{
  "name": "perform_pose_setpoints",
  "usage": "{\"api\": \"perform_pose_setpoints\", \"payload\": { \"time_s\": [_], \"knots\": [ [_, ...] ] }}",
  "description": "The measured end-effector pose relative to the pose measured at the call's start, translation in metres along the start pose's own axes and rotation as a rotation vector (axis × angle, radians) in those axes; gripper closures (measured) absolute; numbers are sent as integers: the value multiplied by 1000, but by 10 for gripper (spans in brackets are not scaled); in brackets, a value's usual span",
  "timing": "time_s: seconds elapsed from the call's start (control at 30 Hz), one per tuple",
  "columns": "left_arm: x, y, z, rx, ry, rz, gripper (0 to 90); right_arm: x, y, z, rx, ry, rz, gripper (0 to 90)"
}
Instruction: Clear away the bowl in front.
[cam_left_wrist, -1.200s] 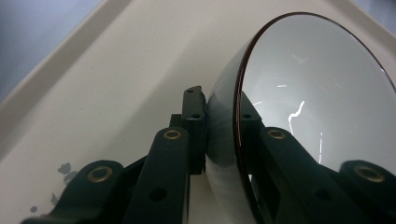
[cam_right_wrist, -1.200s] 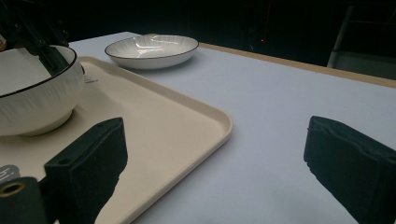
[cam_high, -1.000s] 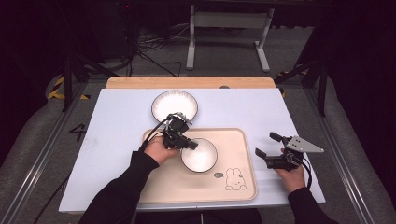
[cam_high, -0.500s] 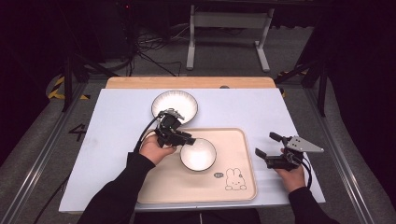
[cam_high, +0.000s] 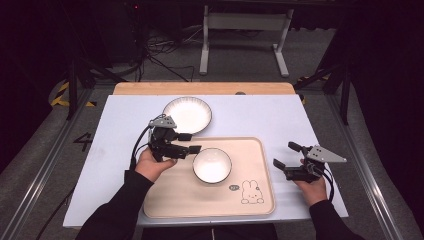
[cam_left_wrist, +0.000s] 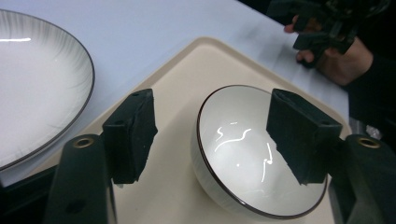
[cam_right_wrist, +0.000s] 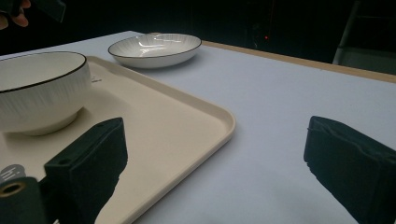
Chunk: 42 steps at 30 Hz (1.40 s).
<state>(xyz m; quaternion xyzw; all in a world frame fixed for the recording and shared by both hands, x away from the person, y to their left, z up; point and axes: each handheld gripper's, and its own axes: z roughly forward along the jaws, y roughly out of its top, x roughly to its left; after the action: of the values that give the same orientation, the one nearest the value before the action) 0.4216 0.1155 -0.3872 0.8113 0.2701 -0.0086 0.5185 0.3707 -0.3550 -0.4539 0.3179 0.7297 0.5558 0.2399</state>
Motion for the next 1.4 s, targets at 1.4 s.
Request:
{"api": "perform_pose_setpoints", "payload": {
  "time_s": [1.4],
  "knots": [
    [12,-58,-69,-318,183,83,212,0,0,-1,-7,3,7,62]
  ]
}}
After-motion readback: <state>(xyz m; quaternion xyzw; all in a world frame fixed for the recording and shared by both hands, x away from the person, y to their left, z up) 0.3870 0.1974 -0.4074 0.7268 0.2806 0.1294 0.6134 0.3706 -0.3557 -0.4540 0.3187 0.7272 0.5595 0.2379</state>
